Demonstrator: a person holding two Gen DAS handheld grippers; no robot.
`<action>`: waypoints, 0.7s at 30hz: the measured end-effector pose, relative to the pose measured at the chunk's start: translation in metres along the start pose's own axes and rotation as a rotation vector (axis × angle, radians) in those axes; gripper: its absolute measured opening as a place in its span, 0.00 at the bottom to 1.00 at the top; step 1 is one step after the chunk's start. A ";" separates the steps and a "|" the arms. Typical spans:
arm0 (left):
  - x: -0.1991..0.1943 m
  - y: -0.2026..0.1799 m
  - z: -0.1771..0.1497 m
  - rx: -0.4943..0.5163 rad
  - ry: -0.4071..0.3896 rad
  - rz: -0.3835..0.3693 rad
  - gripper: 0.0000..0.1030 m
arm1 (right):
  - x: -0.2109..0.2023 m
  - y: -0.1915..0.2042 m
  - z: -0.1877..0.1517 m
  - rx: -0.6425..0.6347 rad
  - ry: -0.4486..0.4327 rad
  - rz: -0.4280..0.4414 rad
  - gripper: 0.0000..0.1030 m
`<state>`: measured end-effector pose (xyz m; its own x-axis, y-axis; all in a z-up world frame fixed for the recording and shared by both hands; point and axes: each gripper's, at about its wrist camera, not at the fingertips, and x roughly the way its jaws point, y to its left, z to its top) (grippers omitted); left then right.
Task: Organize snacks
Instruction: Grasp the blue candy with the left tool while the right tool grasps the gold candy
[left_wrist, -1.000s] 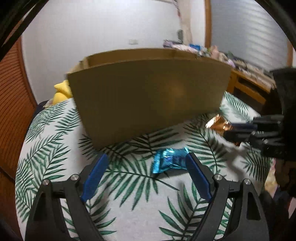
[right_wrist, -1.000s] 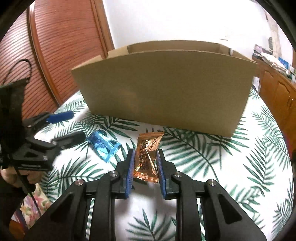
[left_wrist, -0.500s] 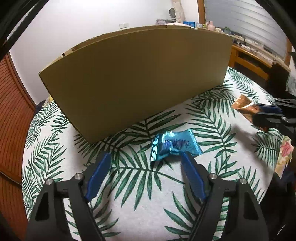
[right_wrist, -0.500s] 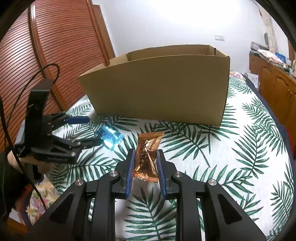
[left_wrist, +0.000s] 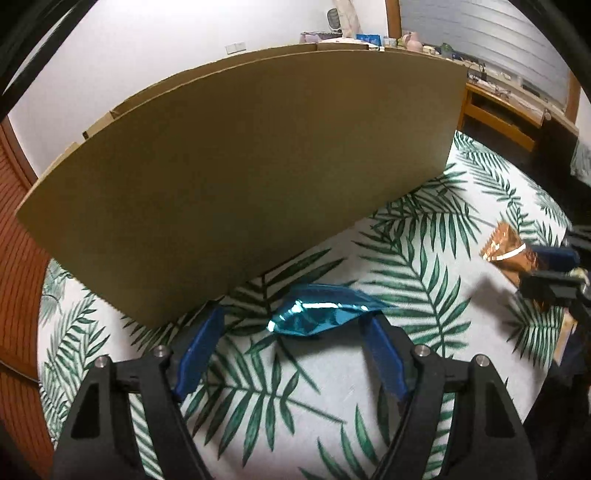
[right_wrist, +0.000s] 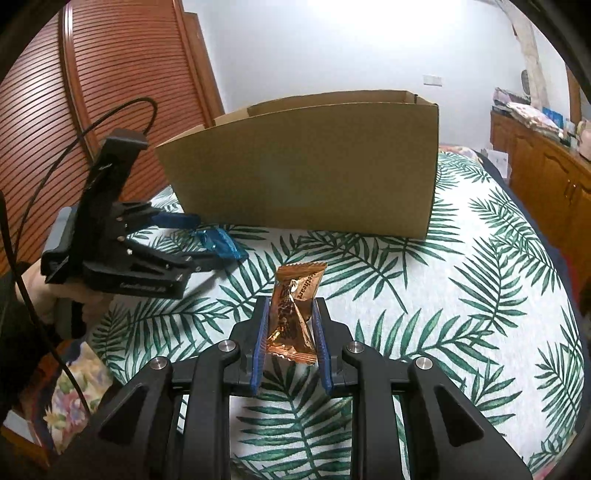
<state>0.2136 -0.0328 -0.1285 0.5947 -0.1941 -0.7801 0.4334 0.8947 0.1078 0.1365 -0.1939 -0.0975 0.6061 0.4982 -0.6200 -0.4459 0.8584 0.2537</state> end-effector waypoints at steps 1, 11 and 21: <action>0.001 0.001 0.001 -0.004 -0.001 -0.005 0.73 | 0.000 -0.001 -0.001 0.003 -0.001 0.002 0.21; 0.006 -0.001 0.013 -0.039 -0.036 -0.052 0.67 | -0.001 -0.008 -0.005 0.031 -0.017 0.027 0.21; 0.017 0.005 0.021 -0.126 -0.034 -0.151 0.67 | -0.004 -0.013 -0.007 0.037 -0.028 0.043 0.21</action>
<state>0.2401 -0.0401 -0.1286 0.5528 -0.3412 -0.7603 0.4326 0.8973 -0.0882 0.1351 -0.2074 -0.1038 0.6057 0.5375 -0.5867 -0.4479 0.8398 0.3069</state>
